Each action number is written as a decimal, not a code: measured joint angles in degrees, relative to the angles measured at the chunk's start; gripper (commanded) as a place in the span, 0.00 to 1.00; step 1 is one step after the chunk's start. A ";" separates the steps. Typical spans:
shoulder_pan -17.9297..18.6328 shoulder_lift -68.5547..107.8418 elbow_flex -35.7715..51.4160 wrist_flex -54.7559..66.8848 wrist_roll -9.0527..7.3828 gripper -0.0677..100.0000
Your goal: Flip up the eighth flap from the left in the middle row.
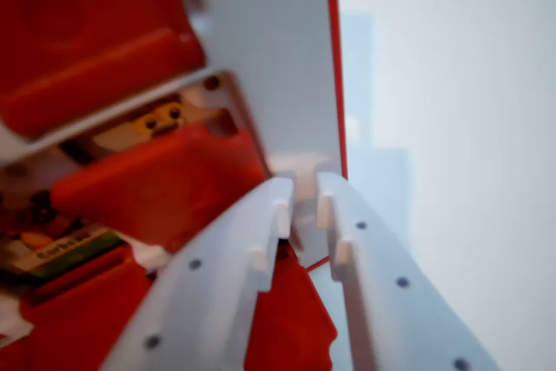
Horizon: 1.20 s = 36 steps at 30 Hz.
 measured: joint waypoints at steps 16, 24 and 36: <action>-0.62 -1.49 -2.99 3.16 0.44 0.03; -1.32 13.18 8.09 6.42 2.81 0.03; -12.57 70.14 50.36 16.96 4.22 0.03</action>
